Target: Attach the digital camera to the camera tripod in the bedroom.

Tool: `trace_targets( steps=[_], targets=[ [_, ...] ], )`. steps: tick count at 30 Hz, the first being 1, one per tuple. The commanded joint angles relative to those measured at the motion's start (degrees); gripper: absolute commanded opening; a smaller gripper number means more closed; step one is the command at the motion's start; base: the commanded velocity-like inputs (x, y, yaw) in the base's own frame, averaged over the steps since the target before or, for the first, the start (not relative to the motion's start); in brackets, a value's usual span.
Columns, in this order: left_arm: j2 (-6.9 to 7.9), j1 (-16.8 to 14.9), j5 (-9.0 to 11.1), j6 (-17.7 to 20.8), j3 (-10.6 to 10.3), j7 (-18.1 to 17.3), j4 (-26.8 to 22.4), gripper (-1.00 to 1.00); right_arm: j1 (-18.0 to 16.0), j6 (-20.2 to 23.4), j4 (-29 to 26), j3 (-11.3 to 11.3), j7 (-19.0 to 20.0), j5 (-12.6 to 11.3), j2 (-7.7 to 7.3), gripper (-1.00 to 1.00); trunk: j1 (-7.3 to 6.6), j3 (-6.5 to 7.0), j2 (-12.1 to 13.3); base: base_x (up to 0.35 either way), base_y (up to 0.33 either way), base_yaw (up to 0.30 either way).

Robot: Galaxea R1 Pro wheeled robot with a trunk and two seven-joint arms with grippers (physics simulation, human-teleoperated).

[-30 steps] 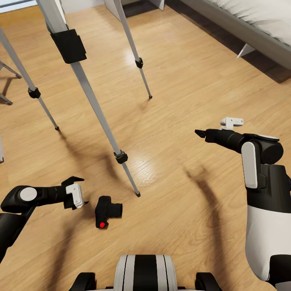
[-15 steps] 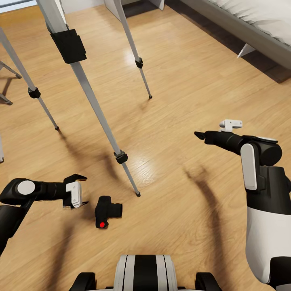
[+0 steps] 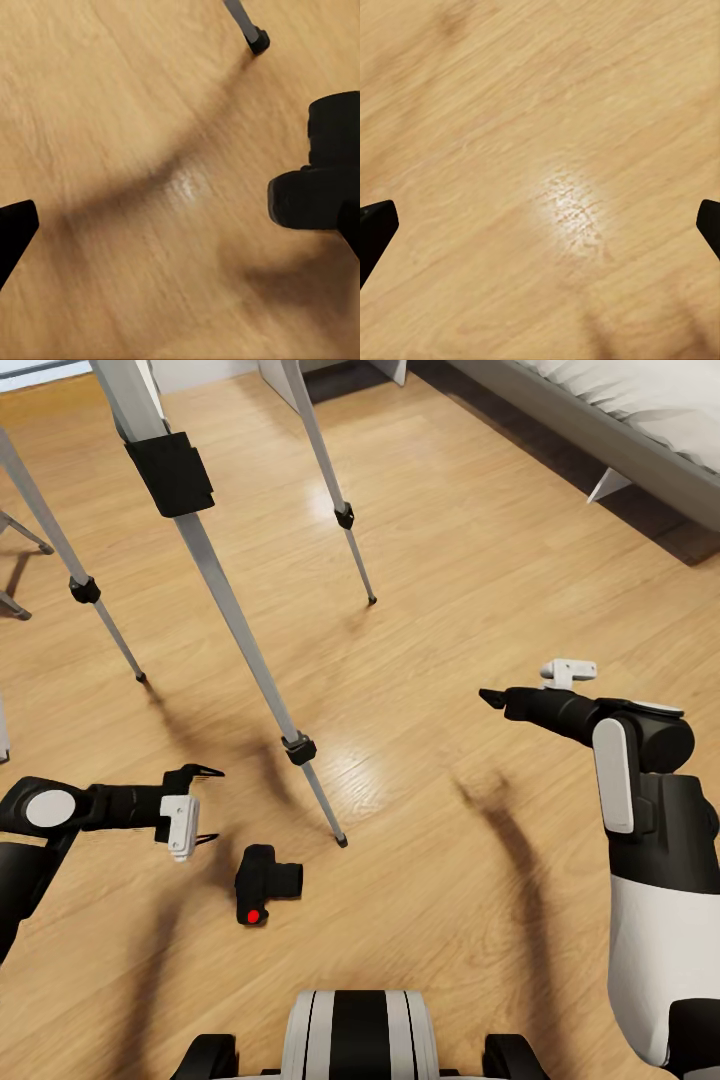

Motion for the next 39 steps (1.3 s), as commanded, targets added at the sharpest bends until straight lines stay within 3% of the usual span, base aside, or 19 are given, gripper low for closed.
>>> trace_targets(
  steps=[1,8,12,16,18,19,22,23,26,27,29,34,37,38,39],
  targets=[
    [0.05,-0.38,-0.22,-1.71,-0.14,0.07,0.13,1.00,0.02,0.26,-0.03,-0.05,0.20,0.00,0.00,1.00,-0.01,-0.03,-0.01,0.000,0.000,0.000],
    [0.06,-2.54,-1.30,-7.96,-1.48,0.34,2.17,1.00,0.17,0.26,-0.03,0.00,0.21,0.00,0.01,1.00,-0.01,-0.03,-0.01,0.000,0.000,0.000],
    [0.19,-4.64,-3.86,-12.36,-3.77,0.48,3.14,1.00,0.28,0.26,-0.03,0.03,0.21,0.00,0.03,1.00,-0.01,-0.03,-0.01,0.000,0.000,0.000],
    [0.18,-5.48,-5.80,-13.64,-4.97,0.53,3.56,1.00,0.48,0.26,-0.03,0.07,0.21,0.00,0.03,1.00,-0.01,-0.03,-0.01,0.000,0.000,0.000],
    [0.08,-6.19,-8.31,-14.44,-6.05,0.46,3.79,1.00,0.65,0.26,-0.03,0.10,0.21,-0.02,0.06,1.00,-0.01,-0.03,-0.01,0.000,0.000,0.000],
    [0.08,-6.19,-8.31,-14.44,-6.05,0.46,3.79,1.00,0.65,0.26,-0.03,0.10,0.21,-0.02,0.06,1.00,-0.01,-0.03,-0.01,0.000,0.000,0.000],
    [-0.19,-7.07,-13.14,-14.94,-7.15,0.08,3.69,1.00,0.84,0.26,-0.03,0.66,0.21,0.01,0.09,1.00,-0.01,-0.03,-0.01,0.000,0.000,0.000],
    [-0.19,-7.07,-13.14,-14.94,-7.15,0.08,3.69,1.00,0.84,0.26,-0.03,0.66,0.21,0.01,0.09,1.00,-0.01,-0.03,-0.01,0.000,0.000,0.000],
    [-0.58,-7.71,-18.29,-15.01,-7.78,-0.34,3.60,1.00,0.94,0.26,-0.03,1.87,0.21,0.12,0.09,1.00,-0.01,-0.03,-0.01,0.000,0.000,0.000],
    [-0.58,-7.71,-18.29,-15.01,-7.78,-0.34,3.60,1.00,0.94,0.26,-0.03,1.87,0.21,0.12,0.09,1.00,-0.01,-0.03,-0.01,0.000,0.000,0.000],
    [-0.88,-7.92,-21.22,-14.96,-8.24,-0.65,3.56,1.00,0.97,0.26,-0.03,2.49,0.21,0.17,0.06,1.00,-0.01,-0.03,-0.01,0.000,0.000,0.000],
    [-1.16,-8.43,-23.80,-15.07,-10.57,-1.33,3.58,1.00,1.00,0.26,-0.03,3.00,0.21,0.21,0.03,1.00,-0.01,-0.03,-0.01,0.000,0.000,0.000],
    [-1.18,-9.74,-24.96,-15.27,-14.58,-1.75,3.99,1.00,1.02,0.26,-0.03,3.29,0.21,0.24,0.01,1.00,-0.01,-0.03,-0.01,0.000,0.000,0.000],
    [-1.18,-9.74,-24.96,-15.27,-14.58,-1.75,3.99,1.00,1.02,0.26,-0.03,3.29,0.21,0.24,0.01,1.00,-0.01,-0.03,-0.01,0.000,0.000,0.000],
    [-1.15,-10.40,-25.21,-15.33,-16.05,-1.86,4.11,1.00,1.02,0.26,-0.03,3.35,0.21,0.24,0.01,1.00,-0.01,-0.03,-0.01,0.000,0.000,0.000]
  ],
)
